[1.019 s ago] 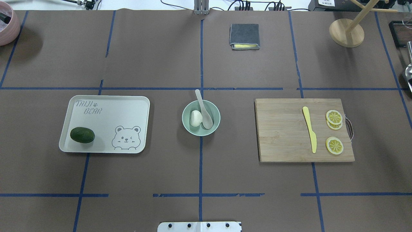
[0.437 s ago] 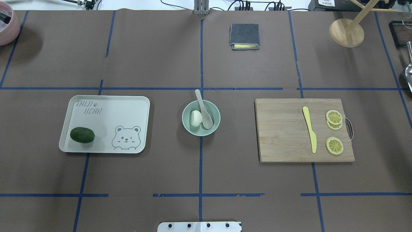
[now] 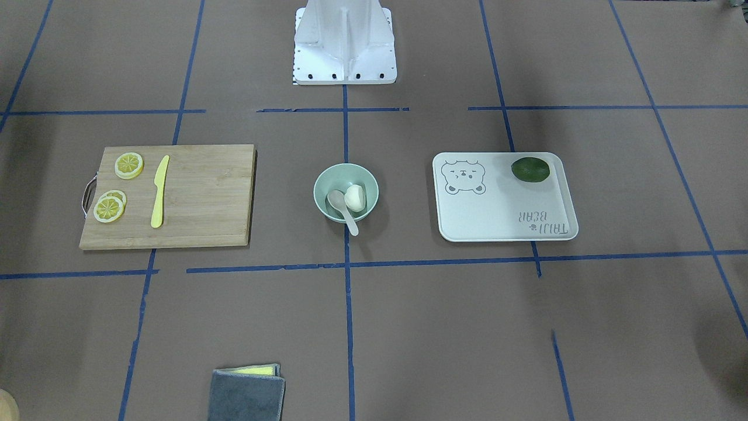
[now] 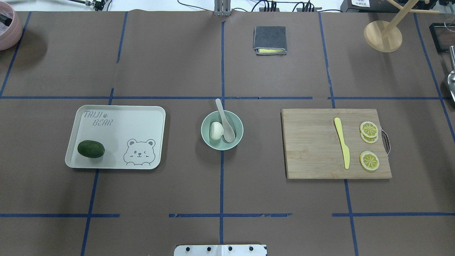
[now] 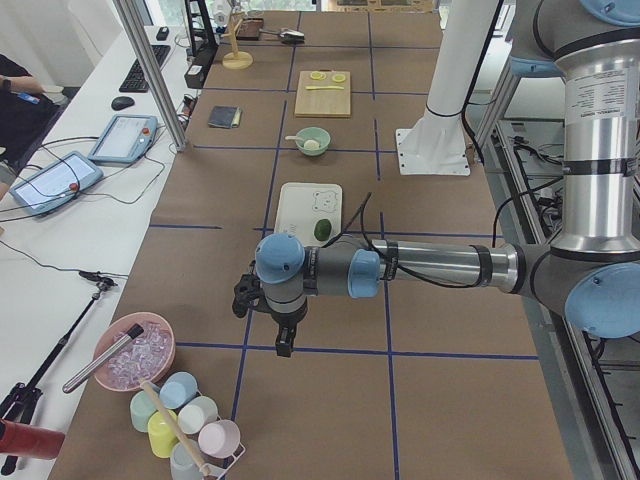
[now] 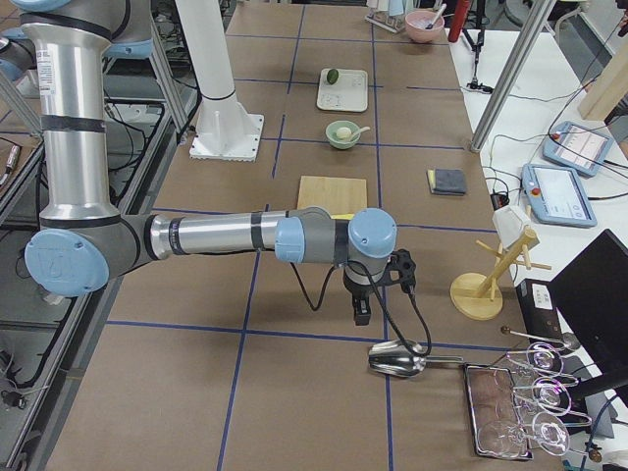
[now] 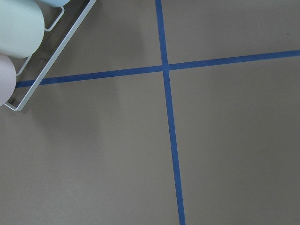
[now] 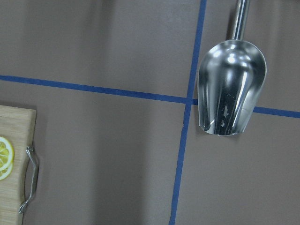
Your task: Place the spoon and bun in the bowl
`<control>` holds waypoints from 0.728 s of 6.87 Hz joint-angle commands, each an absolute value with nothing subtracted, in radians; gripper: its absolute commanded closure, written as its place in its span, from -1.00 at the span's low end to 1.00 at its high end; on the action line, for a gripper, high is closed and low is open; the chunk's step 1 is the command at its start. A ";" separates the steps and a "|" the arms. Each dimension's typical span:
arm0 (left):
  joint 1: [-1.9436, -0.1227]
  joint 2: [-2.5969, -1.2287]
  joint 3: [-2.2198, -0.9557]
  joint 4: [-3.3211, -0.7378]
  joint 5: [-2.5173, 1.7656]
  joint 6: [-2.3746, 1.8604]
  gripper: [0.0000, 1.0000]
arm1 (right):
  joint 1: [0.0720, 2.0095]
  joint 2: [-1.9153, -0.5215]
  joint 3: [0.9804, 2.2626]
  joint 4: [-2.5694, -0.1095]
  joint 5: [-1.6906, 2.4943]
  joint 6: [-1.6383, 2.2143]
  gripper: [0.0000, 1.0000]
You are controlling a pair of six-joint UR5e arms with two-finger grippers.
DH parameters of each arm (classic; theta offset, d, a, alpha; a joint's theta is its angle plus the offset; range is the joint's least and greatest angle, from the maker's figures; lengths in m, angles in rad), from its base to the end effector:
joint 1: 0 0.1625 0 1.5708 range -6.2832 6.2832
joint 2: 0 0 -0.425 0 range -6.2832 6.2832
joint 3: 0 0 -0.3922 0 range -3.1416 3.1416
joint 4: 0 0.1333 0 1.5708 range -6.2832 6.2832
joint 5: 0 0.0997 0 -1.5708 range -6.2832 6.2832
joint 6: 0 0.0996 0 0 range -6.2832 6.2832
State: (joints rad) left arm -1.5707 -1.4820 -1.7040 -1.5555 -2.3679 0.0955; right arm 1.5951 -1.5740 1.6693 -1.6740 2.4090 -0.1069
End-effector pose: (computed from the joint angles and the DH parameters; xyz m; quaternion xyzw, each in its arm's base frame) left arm -0.0620 -0.4558 0.6351 0.0319 0.3870 0.0497 0.9202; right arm 0.0711 -0.4866 0.6176 0.0231 -0.4063 -0.0361 0.9127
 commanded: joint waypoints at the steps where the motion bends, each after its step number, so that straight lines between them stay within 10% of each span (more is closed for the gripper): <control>1: -1.571 -1.485 -1.701 -1.554 -2.370 0.095 -1.00 | 1.618 -1.572 1.644 -1.674 2.411 -0.103 -1.00; 5: -1.571 -1.488 -1.700 -1.557 -2.370 0.095 -1.00 | 1.618 -1.569 1.651 -1.674 2.413 -0.101 -1.00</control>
